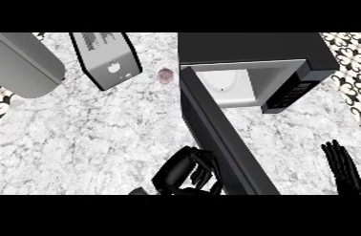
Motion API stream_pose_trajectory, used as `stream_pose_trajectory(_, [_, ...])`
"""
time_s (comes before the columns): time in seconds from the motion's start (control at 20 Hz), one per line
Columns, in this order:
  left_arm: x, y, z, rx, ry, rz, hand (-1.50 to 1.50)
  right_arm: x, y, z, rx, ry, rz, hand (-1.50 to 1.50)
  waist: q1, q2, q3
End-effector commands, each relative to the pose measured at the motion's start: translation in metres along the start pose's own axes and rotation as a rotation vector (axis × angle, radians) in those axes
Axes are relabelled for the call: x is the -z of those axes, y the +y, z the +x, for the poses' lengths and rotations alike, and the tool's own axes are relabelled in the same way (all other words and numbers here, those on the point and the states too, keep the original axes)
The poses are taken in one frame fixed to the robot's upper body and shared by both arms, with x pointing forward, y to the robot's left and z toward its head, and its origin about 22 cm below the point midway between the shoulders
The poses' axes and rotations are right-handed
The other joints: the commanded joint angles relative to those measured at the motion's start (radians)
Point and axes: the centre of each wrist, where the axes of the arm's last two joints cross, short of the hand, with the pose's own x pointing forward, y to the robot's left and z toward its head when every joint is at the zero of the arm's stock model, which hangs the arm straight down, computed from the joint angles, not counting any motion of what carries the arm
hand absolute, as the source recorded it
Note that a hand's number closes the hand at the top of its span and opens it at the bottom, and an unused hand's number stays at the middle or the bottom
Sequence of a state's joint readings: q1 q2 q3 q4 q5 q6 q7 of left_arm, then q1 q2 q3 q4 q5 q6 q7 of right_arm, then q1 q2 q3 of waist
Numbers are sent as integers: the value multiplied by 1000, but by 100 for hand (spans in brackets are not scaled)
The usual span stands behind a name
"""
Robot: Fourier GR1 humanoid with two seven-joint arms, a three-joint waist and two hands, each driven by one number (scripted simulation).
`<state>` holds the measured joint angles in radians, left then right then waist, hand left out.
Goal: Pick up the milk, place it into the microwave and close the microwave
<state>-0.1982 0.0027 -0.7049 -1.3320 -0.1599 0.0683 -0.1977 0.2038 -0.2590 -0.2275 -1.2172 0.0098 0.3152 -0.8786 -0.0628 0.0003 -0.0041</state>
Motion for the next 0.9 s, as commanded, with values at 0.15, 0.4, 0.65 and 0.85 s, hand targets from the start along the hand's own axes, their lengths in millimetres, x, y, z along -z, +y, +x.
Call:
stream_pose_trajectory(0.15, [18, -15, -24, 15, -49, 80, 150, 8, -8, 36, 137, -122, 106, -150, -22, 9, -1])
stream_pose_trajectory(0.4, [23, -25, -29, 3, 0, 86, 150, 20, -11, 70, 150, -164, 150, -150, -53, 13, -2])
stream_pose_trajectory(0.65, [29, -26, -32, -5, -6, 96, 150, 28, -2, 88, 176, -182, 196, -150, -92, 22, -4])
stream_pose_trajectory(0.85, [43, -23, -15, -55, -57, 152, 150, 32, -2, 102, 203, -186, 239, -150, -113, 24, -4])
